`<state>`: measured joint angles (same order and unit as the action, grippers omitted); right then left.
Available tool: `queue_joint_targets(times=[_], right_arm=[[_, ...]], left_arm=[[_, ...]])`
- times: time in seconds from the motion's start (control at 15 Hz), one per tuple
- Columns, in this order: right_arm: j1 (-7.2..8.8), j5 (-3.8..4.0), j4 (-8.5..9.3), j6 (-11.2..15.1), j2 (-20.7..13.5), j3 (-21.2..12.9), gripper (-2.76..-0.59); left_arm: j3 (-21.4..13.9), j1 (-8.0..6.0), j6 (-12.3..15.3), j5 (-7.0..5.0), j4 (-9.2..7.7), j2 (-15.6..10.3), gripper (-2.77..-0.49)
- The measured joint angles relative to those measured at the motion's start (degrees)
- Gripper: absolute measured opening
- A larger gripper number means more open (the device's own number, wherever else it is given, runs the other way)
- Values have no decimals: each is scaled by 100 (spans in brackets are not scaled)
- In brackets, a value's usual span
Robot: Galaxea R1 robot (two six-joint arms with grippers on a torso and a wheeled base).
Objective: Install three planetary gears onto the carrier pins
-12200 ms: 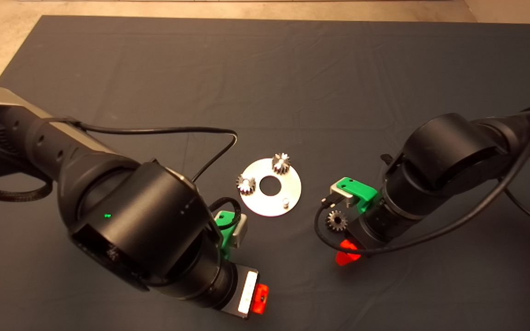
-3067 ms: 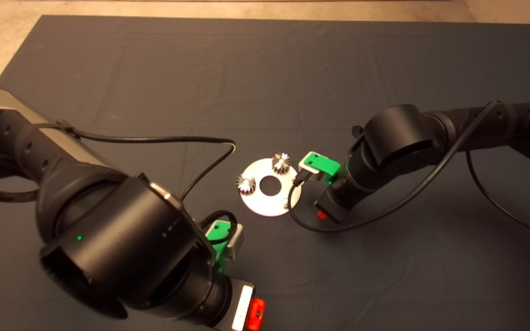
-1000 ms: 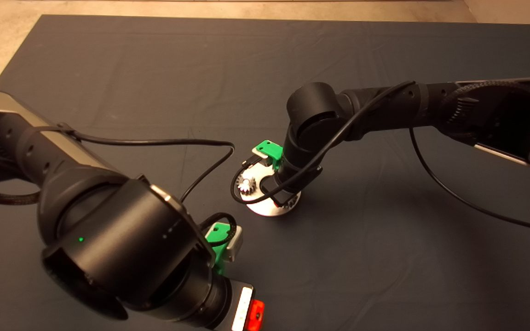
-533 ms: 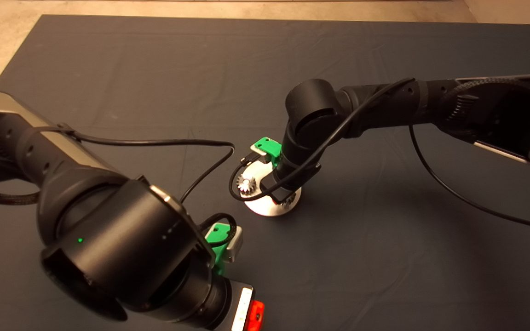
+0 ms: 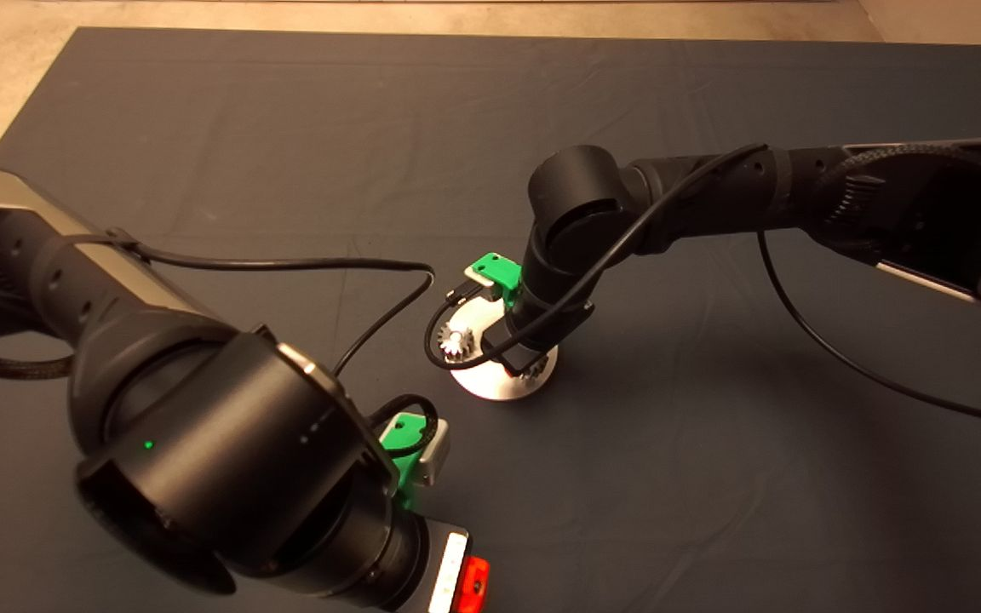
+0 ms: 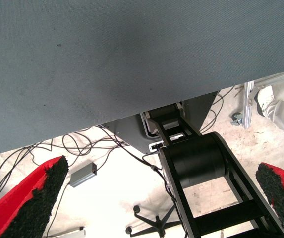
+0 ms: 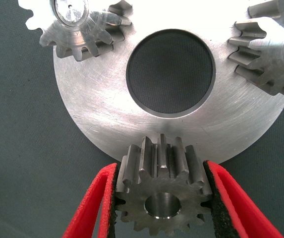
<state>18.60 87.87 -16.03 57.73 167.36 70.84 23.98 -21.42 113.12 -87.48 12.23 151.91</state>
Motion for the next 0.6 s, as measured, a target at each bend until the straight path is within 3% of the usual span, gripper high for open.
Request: queue_joint_targets(times=[0.6], right_arm=[[-2,2,0,1,44,-1,-236]], left_arm=[[0,0,2,0,0,-1,-51]])
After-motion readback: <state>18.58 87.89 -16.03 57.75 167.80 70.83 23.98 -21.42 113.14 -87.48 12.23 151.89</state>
